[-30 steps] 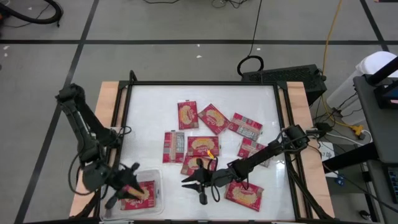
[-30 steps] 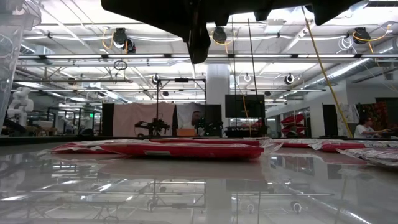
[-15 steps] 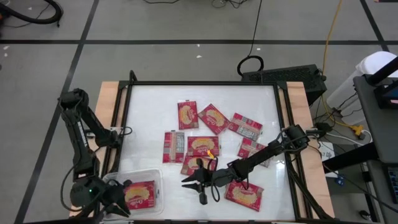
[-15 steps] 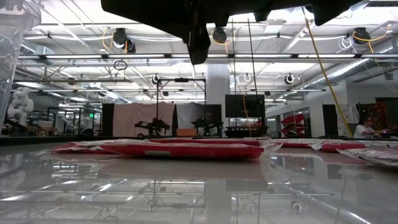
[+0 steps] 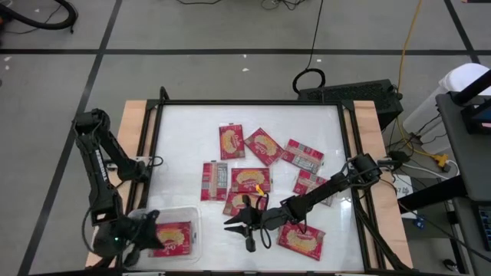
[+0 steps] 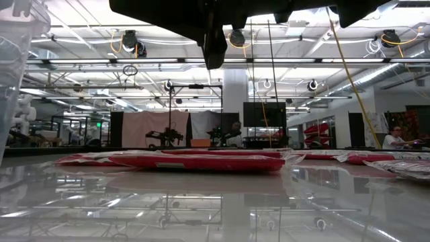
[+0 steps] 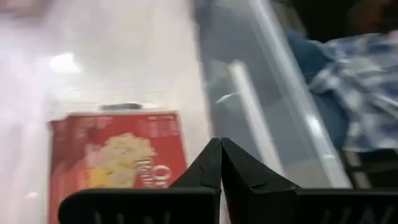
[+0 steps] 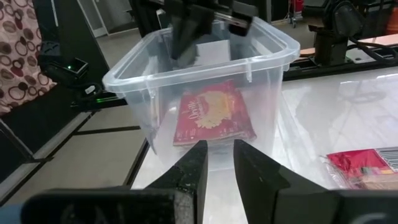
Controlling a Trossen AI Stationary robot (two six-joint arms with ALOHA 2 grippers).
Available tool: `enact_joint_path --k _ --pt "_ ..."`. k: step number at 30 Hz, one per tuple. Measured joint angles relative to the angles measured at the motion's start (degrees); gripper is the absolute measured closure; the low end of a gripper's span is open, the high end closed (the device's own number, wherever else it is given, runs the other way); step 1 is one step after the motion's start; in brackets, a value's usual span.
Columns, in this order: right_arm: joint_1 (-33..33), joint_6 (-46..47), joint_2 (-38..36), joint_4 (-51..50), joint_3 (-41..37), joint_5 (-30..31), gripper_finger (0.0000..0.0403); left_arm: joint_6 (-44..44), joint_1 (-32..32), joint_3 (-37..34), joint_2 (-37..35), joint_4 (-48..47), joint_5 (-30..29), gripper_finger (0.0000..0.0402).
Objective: Sort popcorn bags into baskets
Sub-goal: Put the popcorn bag into the transparent bin
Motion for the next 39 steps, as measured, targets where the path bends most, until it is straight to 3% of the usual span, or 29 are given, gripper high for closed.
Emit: enact_joint_path --k 6,13,21,28,35,39 --pt "0.0 -0.63 0.0 0.0 0.0 -0.02 0.0332 0.68 1.86 0.0 0.01 -4.63 3.5 0.0398" --pt "0.0 -1.38 0.0 -0.02 0.0 -0.02 0.0332 0.6 3.69 0.0 -0.65 -7.8 3.48 0.0397" --pt "0.0 -1.54 -0.17 -3.4 -0.02 0.09 0.0332 6.14 5.35 0.0 -9.24 -7.75 1.09 0.0394" --pt "1.12 -1.13 -4.22 -20.11 -0.02 6.82 0.0318 19.26 6.76 0.0 -18.44 -7.4 -6.83 0.0393" --pt "4.44 1.35 -6.19 -37.69 -0.02 11.69 0.0256 33.82 12.84 0.0 -20.36 -5.27 -18.36 0.0392" --pt "5.66 1.92 -6.19 -43.8 -0.05 12.11 0.0227 39.74 19.83 0.0 -19.68 -1.67 -17.86 0.0392"
